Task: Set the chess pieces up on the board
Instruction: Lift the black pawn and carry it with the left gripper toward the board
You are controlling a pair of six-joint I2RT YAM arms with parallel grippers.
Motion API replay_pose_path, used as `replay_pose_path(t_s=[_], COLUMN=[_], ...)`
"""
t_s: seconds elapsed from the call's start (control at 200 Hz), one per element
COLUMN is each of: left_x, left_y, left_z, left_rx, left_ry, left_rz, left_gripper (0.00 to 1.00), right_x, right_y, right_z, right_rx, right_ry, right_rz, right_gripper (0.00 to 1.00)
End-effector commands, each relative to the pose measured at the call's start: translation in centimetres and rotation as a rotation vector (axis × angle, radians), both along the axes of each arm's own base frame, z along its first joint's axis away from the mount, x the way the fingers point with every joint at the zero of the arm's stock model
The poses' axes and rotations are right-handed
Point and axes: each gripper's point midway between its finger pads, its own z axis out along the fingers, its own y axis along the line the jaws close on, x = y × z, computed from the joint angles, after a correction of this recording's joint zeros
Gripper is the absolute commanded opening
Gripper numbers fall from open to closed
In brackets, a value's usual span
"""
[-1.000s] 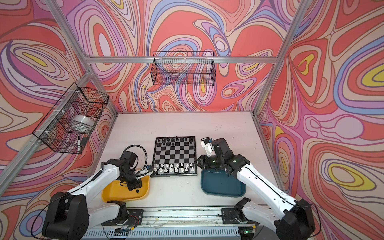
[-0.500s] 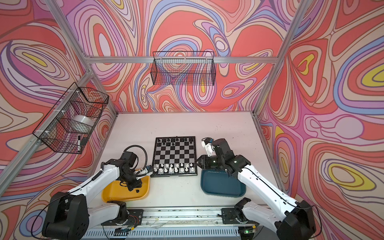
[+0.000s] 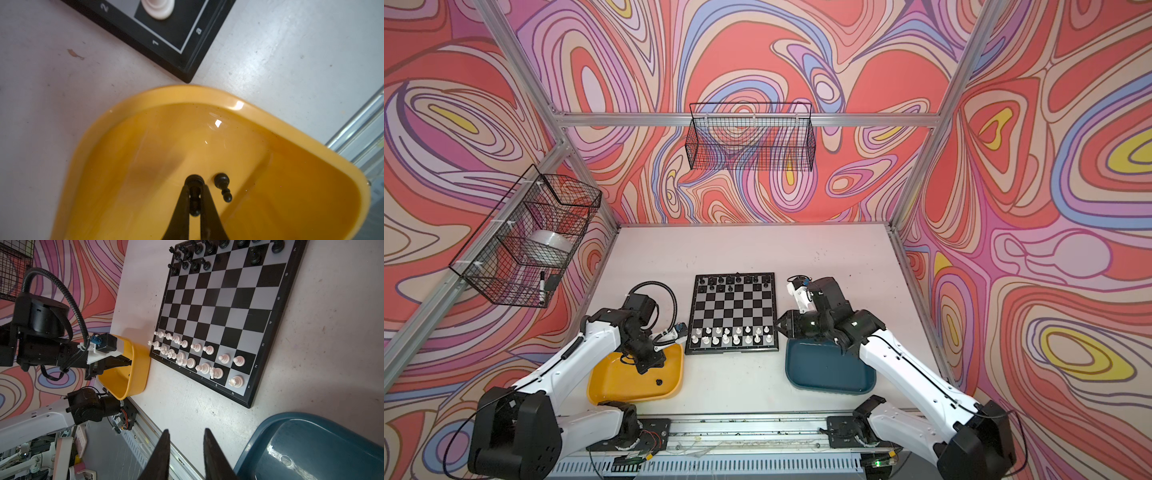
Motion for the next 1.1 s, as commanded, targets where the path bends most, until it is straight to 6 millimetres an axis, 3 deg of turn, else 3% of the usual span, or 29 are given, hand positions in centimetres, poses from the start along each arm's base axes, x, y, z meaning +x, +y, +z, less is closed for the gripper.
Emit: replay_pose_path(t_s=[0.0, 0.225, 0.491, 0.616, 0.851, 1.092], left_x=[-0.2, 2.0, 8.5, 11.6, 16.3, 20.2], left_y=[0.2, -0.3, -3.3, -6.2, -13.7, -19.8], left_z=[1.2, 4.7, 10.4, 11.6, 12.3, 10.8], left_rx=[0.020, 0.008, -0.066, -0.067, -0.163, -0.207], left_ry=[0.023, 0.006, -0.071, -0.125, -0.172, -0.190], left_rz=[-0.042, -0.058, -0.063, -0.114, -0.176, -0.237], left_gripper=[0.10, 0.10, 0.11, 0.11, 0.11, 0.11], right_x=[0.5, 0.5, 0.0, -0.4, -0.7, -0.7], right_y=[0.2, 0.0, -0.6, -0.6, -1.3, -2.4], right_z=[0.5, 0.0, -0.7, -1.1, -1.5, -2.1], right_rx=[0.002, -0.009, -0.017, -0.008, -0.032, -0.094], right_ry=[-0.024, -0.020, -0.018, -0.006, 0.006, 0.020], right_rz=[0.004, 0.000, -0.015, -0.020, -0.048, -0.083], right_gripper=[0.28, 0.28, 0.29, 0.28, 0.29, 0.29])
